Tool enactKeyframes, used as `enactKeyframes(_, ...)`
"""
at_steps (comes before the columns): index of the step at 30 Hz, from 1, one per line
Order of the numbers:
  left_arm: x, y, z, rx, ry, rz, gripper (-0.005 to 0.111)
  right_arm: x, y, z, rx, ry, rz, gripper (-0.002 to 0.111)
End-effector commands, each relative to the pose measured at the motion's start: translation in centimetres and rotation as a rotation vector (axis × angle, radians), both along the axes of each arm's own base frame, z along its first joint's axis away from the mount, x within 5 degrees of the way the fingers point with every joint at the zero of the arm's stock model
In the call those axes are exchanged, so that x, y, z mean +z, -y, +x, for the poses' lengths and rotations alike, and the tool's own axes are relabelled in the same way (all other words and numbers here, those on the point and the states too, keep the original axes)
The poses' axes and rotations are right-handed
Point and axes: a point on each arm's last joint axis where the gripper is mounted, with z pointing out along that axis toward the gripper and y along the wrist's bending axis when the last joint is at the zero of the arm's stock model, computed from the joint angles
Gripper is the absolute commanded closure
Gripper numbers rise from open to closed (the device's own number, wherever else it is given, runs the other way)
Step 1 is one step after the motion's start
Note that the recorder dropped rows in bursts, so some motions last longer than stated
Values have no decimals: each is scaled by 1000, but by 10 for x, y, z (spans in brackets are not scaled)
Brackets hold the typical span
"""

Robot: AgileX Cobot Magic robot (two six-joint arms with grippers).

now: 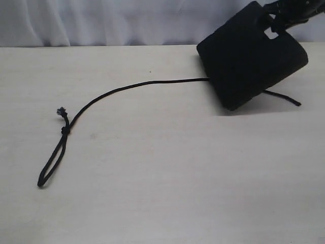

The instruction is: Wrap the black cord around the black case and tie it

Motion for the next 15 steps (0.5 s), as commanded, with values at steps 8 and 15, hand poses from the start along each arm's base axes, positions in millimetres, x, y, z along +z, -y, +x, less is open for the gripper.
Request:
enactKeyframes(8, 0, 1, 0, -9, 7, -4, 107, 43, -96, -11, 158, 94, 55, 104)
enactKeyframes(15, 0, 1, 0, -9, 7, -6, 107, 69, -142, -28, 244, 140, 68, 104)
